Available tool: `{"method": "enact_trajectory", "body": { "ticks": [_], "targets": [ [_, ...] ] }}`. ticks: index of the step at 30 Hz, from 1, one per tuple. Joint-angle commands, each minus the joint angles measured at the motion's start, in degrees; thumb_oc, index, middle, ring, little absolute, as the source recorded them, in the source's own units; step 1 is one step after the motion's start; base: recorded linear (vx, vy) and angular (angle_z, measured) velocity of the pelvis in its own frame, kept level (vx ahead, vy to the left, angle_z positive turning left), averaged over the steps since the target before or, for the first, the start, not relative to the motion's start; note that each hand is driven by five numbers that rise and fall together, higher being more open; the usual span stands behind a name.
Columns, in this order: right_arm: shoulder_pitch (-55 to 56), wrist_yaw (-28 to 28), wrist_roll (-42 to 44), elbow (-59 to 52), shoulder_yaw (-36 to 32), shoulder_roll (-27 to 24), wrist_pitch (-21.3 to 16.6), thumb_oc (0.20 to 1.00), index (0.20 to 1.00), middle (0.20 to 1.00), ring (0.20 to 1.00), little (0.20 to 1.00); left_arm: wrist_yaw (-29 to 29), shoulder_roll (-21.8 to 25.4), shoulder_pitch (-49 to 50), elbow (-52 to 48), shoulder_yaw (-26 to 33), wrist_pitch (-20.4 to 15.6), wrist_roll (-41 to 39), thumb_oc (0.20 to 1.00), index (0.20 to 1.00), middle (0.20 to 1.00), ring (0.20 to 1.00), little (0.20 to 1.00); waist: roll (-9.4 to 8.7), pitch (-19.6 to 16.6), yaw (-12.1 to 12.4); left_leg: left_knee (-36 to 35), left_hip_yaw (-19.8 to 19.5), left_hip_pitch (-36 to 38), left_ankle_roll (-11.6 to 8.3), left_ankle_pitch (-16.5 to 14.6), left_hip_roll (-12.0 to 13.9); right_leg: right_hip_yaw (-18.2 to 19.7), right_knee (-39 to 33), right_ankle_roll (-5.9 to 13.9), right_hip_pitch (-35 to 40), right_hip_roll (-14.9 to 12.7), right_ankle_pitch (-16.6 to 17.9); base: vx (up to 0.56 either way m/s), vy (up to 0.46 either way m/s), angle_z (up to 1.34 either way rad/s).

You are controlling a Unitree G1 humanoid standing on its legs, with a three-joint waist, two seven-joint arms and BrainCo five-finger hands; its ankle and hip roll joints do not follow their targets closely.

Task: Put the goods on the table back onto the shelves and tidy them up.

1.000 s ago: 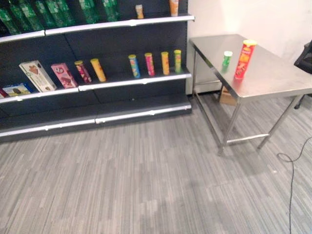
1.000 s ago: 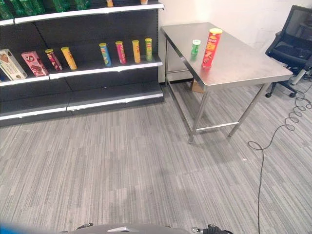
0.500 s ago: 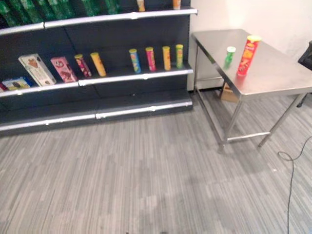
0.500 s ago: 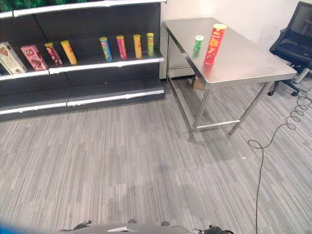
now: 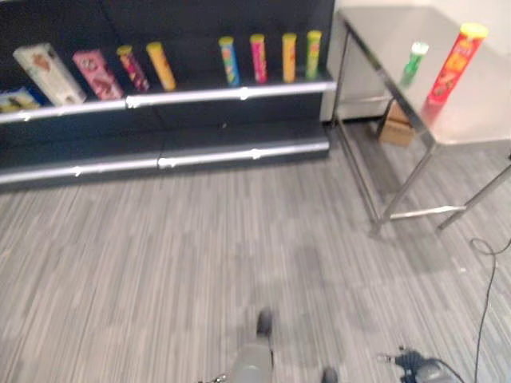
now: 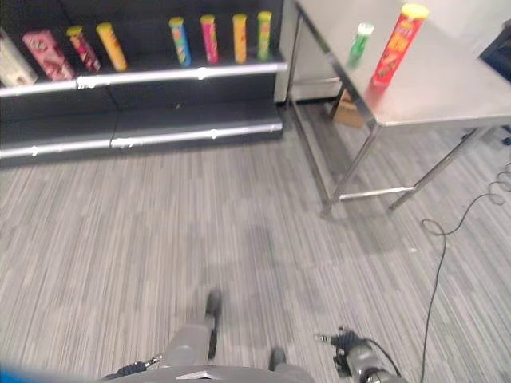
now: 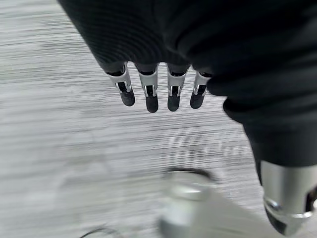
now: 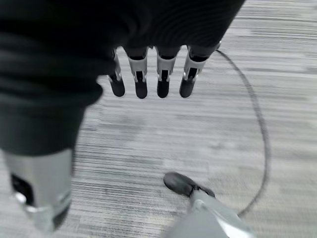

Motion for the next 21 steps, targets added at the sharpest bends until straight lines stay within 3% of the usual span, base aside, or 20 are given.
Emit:
{"method": "enact_trajectory", "body": {
  "ticks": [1, 2, 4, 7, 9, 12, 15, 21],
  "targets": [
    [-3.3, -0.1, 0.8, -3.8, -0.1, -2.0, -0.7, 1.000, 1.000, 1.000, 1.000, 1.000, -0.4, 2.5, -2.1, -2.3, -1.8, -0.9, 0.7, 1.000, 1.000, 1.000, 1.000, 1.000, 0.67, 0.4, -0.7, 1.6, 0.2, -7.4, 0.89, 1.3, -0.5, -2.9, 12.7, 4.65, -1.2, 2.3, 3.7, 0.35, 0.471, -0.03],
    [-3.5, -0.5, 1.2, -4.1, -1.0, -1.8, -0.8, 1.000, 1.000, 1.000, 1.000, 1.000, -0.1, 3.1, -2.5, -2.2, -2.7, -0.7, 1.8, 1.000, 1.000, 1.000, 1.000, 1.000, 2.27, 0.9, -2.1, 0.5, 1.3, -2.1, 2.68, -1.4, -0.9, -7.5, 24.8, 4.62, -7.1, -1.3, 11.7, 0.27, 0.376, 0.07],
    [-3.4, -0.7, 1.2, -3.8, -1.3, -1.8, -0.7, 1.000, 1.000, 1.000, 1.000, 1.000, -0.2, 3.2, -2.9, -2.0, -3.2, -0.6, 2.5, 1.000, 1.000, 1.000, 1.000, 1.000, 2.80, 1.1, -2.7, -0.8, 1.2, 0.2, 2.76, -2.2, -0.9, -9.5, 25.8, 3.99, -8.7, -2.4, 11.2, 0.27, 0.250, 0.06],
    [-2.7, -0.9, 1.3, -2.8, -2.1, -2.0, -0.4, 1.000, 1.000, 1.000, 1.000, 1.000, -0.3, 3.1, -3.6, -1.9, -4.0, -0.7, 3.5, 1.000, 1.000, 1.000, 1.000, 1.000, 3.76, 1.8, -4.1, -1.5, 0.3, 3.5, 2.56, -3.6, -0.8, -11.9, 19.2, 2.67, -11.3, -2.2, 6.9, 0.27, 0.096, 0.01],
    [-2.4, -1.0, 1.9, -2.3, -2.8, -2.3, -0.2, 1.000, 1.000, 1.000, 1.000, 1.000, -0.3, 3.0, -4.2, -2.0, -4.5, -0.7, 3.6, 1.000, 1.000, 1.000, 1.000, 1.000, 3.77, 3.1, -5.3, -1.9, -0.8, 6.0, 2.34, -4.7, -1.1, -10.8, 13.0, 2.49, -13.0, -0.5, 6.1, 0.26, -0.002, 0.00],
    [-2.1, -1.1, 2.5, -1.7, -3.2, -2.5, 0.2, 1.000, 1.000, 1.000, 1.000, 1.000, -0.2, 2.8, -4.9, -1.8, -4.9, -1.0, 4.5, 1.000, 1.000, 1.000, 1.000, 1.000, 2.60, 4.1, -7.1, -2.7, -2.0, 9.2, 2.04, -6.4, -2.1, -7.4, 0.0, 4.23, -16.5, 1.1, 10.7, 0.26, -0.038, 0.40],
    [-2.1, -0.9, 2.3, -1.1, -3.6, -2.9, 0.7, 1.000, 1.000, 1.000, 1.000, 1.000, -0.3, 2.5, -5.3, -1.4, -4.9, -1.1, 5.7, 1.000, 1.000, 1.000, 1.000, 1.000, 2.37, 5.0, -8.3, -3.0, -2.8, 12.4, 1.36, -8.3, -2.0, -6.3, -7.9, 6.19, -19.7, 1.5, 14.4, 0.31, -0.024, 0.30],
    [-0.2, -0.2, 1.1, -0.3, -4.2, -3.9, 0.9, 1.000, 1.000, 1.000, 1.000, 1.000, -0.7, 1.9, -4.3, -0.3, -5.0, -1.1, 8.2, 1.000, 1.000, 1.000, 1.000, 1.000, 1.04, 2.8, -8.8, -4.4, -4.1, 19.4, 0.60, -13.1, -2.4, -9.8, -9.7, 7.16, -18.9, 0.6, 17.9, 0.37, -0.068, 0.15]
  ]
}}
